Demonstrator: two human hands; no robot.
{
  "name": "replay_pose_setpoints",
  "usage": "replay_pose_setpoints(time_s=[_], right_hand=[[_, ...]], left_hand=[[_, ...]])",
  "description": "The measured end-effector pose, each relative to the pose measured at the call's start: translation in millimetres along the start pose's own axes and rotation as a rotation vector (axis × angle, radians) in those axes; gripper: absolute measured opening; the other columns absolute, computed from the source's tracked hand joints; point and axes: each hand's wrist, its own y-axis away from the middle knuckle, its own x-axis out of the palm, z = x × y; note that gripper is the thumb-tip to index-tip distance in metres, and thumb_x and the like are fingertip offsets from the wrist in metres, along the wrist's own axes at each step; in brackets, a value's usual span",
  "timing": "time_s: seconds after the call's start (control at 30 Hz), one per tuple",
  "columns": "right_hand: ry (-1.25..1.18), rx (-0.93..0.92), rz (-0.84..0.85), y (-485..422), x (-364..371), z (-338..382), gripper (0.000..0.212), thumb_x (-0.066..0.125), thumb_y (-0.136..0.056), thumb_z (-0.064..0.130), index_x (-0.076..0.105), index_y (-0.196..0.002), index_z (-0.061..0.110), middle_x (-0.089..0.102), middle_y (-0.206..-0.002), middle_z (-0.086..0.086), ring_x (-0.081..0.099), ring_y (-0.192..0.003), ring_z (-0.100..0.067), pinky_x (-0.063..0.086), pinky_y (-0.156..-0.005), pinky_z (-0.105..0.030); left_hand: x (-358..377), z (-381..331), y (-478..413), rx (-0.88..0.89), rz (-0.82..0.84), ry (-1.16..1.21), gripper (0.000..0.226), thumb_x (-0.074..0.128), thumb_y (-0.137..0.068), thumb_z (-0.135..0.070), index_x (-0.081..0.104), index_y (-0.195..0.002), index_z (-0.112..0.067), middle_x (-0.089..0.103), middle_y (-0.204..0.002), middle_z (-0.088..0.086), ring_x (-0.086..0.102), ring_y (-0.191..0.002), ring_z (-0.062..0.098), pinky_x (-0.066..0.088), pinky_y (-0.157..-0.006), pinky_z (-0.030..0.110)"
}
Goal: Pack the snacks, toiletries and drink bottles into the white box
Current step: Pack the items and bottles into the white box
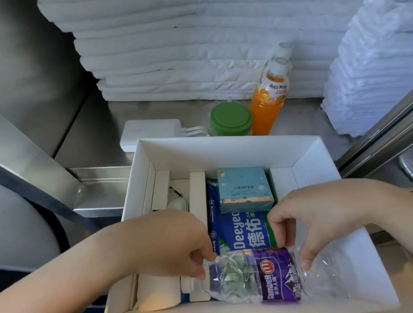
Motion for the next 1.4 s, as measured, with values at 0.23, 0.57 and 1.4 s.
replay_pose_setpoints(time_s=[0.23,0.57,1.4], right_hand=[[-0.093,-0.115,-0.429,16,-38,-4,0.029,0.069,-0.077,0.043,0.060,-0.105,0.042,0.063,-0.098,0.030,0.061,-0.092,0.008,0.049,-0.077,-0.011],[-0.016,0.015,-1.468,-8,-96,-40,0.055,0.065,-0.085,0.016,0.044,-0.135,0.026,0.050,-0.124,0.001,0.057,-0.099,-0.004,0.044,-0.077,-0.016],[-0.043,-0.203,-1.651,-20,-67,-53,0.075,0.072,-0.083,0.019,0.024,-0.141,0.018,0.043,-0.142,-0.009,0.049,-0.126,-0.019,0.052,-0.092,-0.039]], left_hand=[[-24,-2,1,-0.025,-0.333,0.004,0.042,0.043,-0.088,-0.057,0.046,-0.128,-0.043,0.054,-0.119,-0.026,0.041,-0.093,-0.019,0.033,-0.075,0.004],[-51,25,-18,-0.255,-0.655,-0.317,0.066,0.015,-0.089,-0.057,-0.020,-0.139,-0.032,-0.011,-0.156,-0.010,-0.016,-0.139,0.003,-0.018,-0.107,0.022],[-43,33,-21,-0.195,-0.669,-0.323,0.074,0.030,-0.087,-0.055,-0.001,-0.148,-0.025,0.021,-0.154,-0.005,0.017,-0.140,0.011,-0.012,-0.110,0.023]])
